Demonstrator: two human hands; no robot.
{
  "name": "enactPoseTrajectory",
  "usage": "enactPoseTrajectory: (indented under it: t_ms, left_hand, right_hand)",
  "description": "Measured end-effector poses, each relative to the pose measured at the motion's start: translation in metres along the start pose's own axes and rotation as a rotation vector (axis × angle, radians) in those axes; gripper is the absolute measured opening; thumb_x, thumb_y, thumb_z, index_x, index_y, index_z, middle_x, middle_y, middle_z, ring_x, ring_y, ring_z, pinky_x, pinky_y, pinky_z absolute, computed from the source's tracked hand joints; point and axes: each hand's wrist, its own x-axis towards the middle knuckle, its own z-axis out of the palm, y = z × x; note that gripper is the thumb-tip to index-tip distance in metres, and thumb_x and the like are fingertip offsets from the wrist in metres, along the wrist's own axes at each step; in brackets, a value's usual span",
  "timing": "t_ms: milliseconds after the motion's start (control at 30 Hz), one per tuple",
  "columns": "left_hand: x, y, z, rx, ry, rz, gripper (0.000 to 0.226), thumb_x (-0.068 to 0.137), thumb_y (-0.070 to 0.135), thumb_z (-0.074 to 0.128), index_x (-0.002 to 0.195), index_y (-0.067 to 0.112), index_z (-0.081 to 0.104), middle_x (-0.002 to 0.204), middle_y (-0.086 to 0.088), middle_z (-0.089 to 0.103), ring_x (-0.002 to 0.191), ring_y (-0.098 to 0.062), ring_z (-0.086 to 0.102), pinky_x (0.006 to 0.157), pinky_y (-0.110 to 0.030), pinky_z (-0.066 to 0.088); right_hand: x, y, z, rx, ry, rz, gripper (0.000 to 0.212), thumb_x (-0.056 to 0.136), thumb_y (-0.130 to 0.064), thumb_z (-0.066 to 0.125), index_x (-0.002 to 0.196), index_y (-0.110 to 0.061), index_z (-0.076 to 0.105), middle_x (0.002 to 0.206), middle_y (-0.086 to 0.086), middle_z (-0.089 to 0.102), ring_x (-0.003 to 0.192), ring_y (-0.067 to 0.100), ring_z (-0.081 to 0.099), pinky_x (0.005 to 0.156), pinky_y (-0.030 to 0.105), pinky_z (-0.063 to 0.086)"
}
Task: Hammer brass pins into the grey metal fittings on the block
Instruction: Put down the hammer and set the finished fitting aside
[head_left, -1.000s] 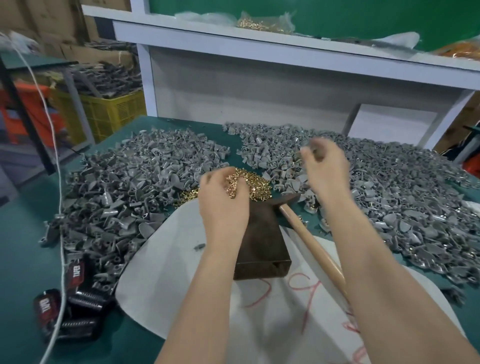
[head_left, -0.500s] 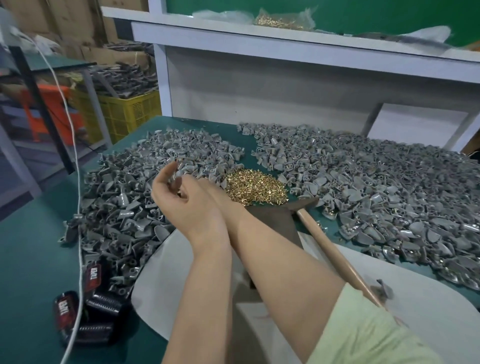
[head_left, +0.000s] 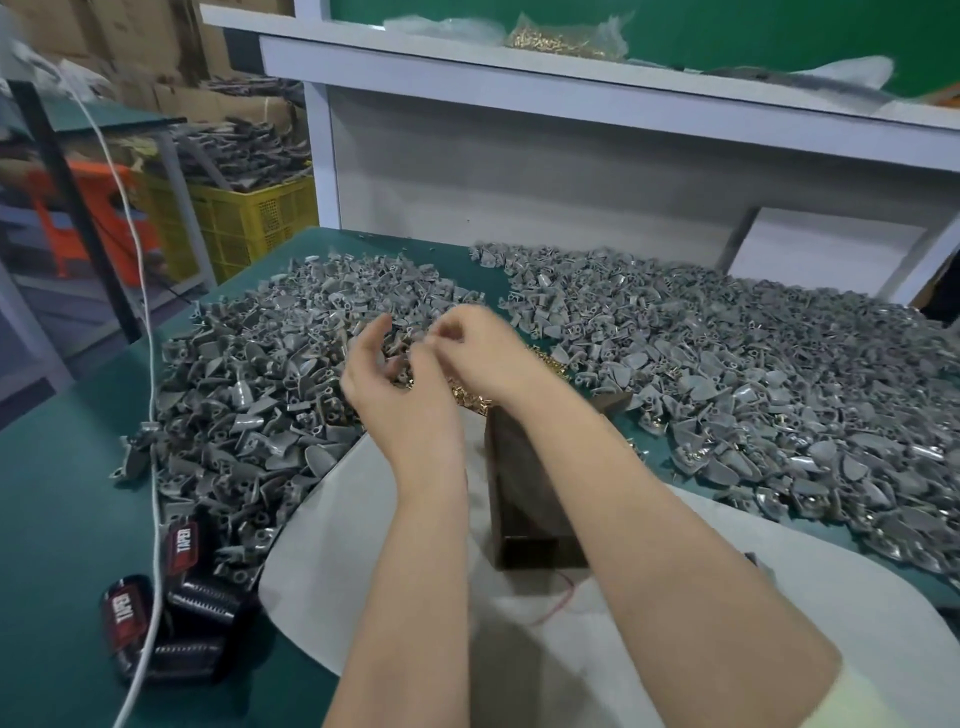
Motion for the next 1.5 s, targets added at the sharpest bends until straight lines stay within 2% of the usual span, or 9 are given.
enactPoseTrajectory:
  t_ms: [233, 433, 600, 733, 833, 967, 1133, 1267, 1500]
  left_hand:
    - [-0.014, -0.001, 0.009, 0.147, -0.483, 0.026, 0.012, 0.096, 0.021, 0.055, 0.095, 0.025, 0.066, 0.087, 0.008, 0.069, 0.079, 0.002, 0.063, 0.078, -0.018, 0.05]
    - [-0.025, -0.003, 0.015, 0.157, -0.697, -0.034, 0.019, 0.091, 0.009, 0.061, 0.096, 0.027, 0.064, 0.1, 0.0, 0.07, 0.099, -0.015, 0.065, 0.091, -0.027, 0.05]
    - [-0.02, -0.004, 0.013, 0.023, -0.512, -0.106, 0.015, 0.093, 0.004, 0.057, 0.092, 0.019, 0.062, 0.088, 0.0, 0.069, 0.084, -0.008, 0.068, 0.083, -0.021, 0.053]
    - [-0.014, -0.004, 0.01, -0.096, -0.307, -0.18, 0.014, 0.092, 0.001, 0.057, 0.089, 0.015, 0.059, 0.081, 0.001, 0.066, 0.074, -0.004, 0.066, 0.069, -0.012, 0.052]
    - [-0.013, -0.002, 0.009, -0.162, -0.243, -0.231, 0.014, 0.09, -0.001, 0.059, 0.089, 0.013, 0.056, 0.087, -0.005, 0.064, 0.073, -0.006, 0.066, 0.07, -0.013, 0.053]
    - [-0.013, -0.004, 0.008, -0.045, -0.259, -0.162, 0.026, 0.087, 0.002, 0.062, 0.099, 0.025, 0.059, 0.091, 0.001, 0.061, 0.09, -0.012, 0.061, 0.085, -0.021, 0.049]
    - [-0.015, -0.004, 0.009, 0.031, -0.303, -0.076, 0.029, 0.092, 0.004, 0.058, 0.103, 0.03, 0.066, 0.095, 0.008, 0.06, 0.079, 0.007, 0.057, 0.065, 0.0, 0.041]
    - [-0.016, -0.002, 0.01, 0.012, -0.316, -0.097, 0.027, 0.093, 0.006, 0.058, 0.086, 0.031, 0.066, 0.088, 0.003, 0.065, 0.081, -0.003, 0.062, 0.074, -0.014, 0.047]
    - [-0.019, -0.002, 0.011, -0.072, -0.361, -0.179, 0.02, 0.095, 0.004, 0.053, 0.092, 0.02, 0.063, 0.088, -0.005, 0.069, 0.07, -0.005, 0.07, 0.066, -0.014, 0.053]
  right_hand:
    - [-0.065, 0.034, -0.058, 0.105, 0.184, -0.044, 0.017, 0.09, -0.014, 0.059, 0.077, -0.023, 0.055, 0.075, -0.002, 0.066, 0.072, 0.015, 0.066, 0.073, 0.033, 0.055]
    - [-0.089, 0.04, -0.063, 0.32, 0.233, -0.022, 0.018, 0.094, -0.003, 0.051, 0.091, -0.01, 0.068, 0.072, -0.001, 0.064, 0.059, -0.001, 0.055, 0.057, 0.015, 0.048]
    - [-0.08, 0.047, -0.068, 0.449, 0.351, 0.067, 0.022, 0.094, -0.002, 0.05, 0.089, -0.017, 0.066, 0.076, -0.004, 0.066, 0.062, 0.001, 0.059, 0.06, 0.014, 0.05]
    - [-0.047, 0.071, -0.058, -0.156, 0.29, 0.229, 0.013, 0.088, -0.015, 0.061, 0.096, -0.018, 0.071, 0.099, -0.004, 0.069, 0.091, 0.012, 0.062, 0.083, 0.027, 0.049]
    - [-0.019, 0.084, -0.042, -0.393, 0.127, 0.352, 0.017, 0.084, -0.017, 0.063, 0.098, -0.011, 0.071, 0.104, 0.007, 0.069, 0.095, 0.024, 0.063, 0.081, 0.031, 0.052]
    - [0.004, 0.082, -0.032, -0.531, 0.03, 0.485, 0.029, 0.083, -0.015, 0.064, 0.11, -0.005, 0.06, 0.113, 0.013, 0.063, 0.1, 0.031, 0.06, 0.079, 0.035, 0.048]
    - [0.015, 0.08, -0.025, -0.592, 0.001, 0.544, 0.038, 0.083, -0.01, 0.056, 0.121, -0.005, 0.054, 0.126, 0.013, 0.054, 0.114, 0.032, 0.054, 0.094, 0.042, 0.042]
    - [0.016, 0.08, -0.025, -0.624, -0.007, 0.559, 0.04, 0.084, -0.011, 0.051, 0.124, -0.006, 0.052, 0.128, 0.012, 0.052, 0.116, 0.032, 0.053, 0.095, 0.042, 0.041]
    - [0.019, 0.079, -0.025, -0.613, -0.055, 0.506, 0.028, 0.085, -0.011, 0.051, 0.112, -0.006, 0.057, 0.119, 0.013, 0.059, 0.108, 0.032, 0.057, 0.093, 0.039, 0.046]
